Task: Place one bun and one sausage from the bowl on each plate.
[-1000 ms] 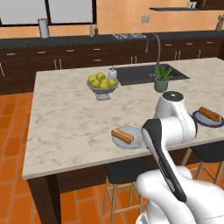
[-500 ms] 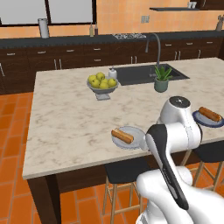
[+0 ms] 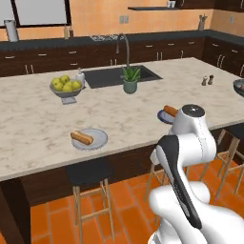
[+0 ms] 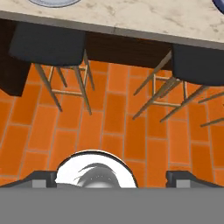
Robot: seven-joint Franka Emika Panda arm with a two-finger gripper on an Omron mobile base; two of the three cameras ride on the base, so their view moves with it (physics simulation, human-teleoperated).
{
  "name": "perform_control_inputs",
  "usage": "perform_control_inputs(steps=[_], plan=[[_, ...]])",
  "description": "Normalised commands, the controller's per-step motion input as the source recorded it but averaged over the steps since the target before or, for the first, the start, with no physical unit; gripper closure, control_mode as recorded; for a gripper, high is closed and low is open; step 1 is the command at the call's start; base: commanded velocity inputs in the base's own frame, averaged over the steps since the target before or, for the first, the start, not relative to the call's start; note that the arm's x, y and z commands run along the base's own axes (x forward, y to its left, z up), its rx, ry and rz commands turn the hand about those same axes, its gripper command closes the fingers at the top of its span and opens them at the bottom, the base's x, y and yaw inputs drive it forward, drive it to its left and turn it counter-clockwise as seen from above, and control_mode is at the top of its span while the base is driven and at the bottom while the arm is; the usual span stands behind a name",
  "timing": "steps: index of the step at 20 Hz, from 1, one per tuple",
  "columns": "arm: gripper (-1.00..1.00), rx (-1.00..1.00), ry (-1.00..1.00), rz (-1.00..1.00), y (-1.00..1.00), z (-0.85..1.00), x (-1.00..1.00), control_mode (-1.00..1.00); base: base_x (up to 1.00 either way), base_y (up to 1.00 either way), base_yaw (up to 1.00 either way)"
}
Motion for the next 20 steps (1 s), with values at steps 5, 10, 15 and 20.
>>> perform_control_inputs(steps=[5,10,15,20], plan=[[-1.0,0.0,0.0,0.0,0.0,0.0,0.0,1.0,-0.04,-1.0,-0.21],[-1.0,0.0,0.0,0.0,0.0,0.0,0.0,1.0,0.15,-1.0,-0.06],[-1.0,0.0,0.0,0.0,0.0,0.0,0.0,1.0,0.67,-0.95,0.23],[-1.0,0.0,0.0,0.0,0.0,0.0,0.0,1.0,0.49,-1.0,0.27]])
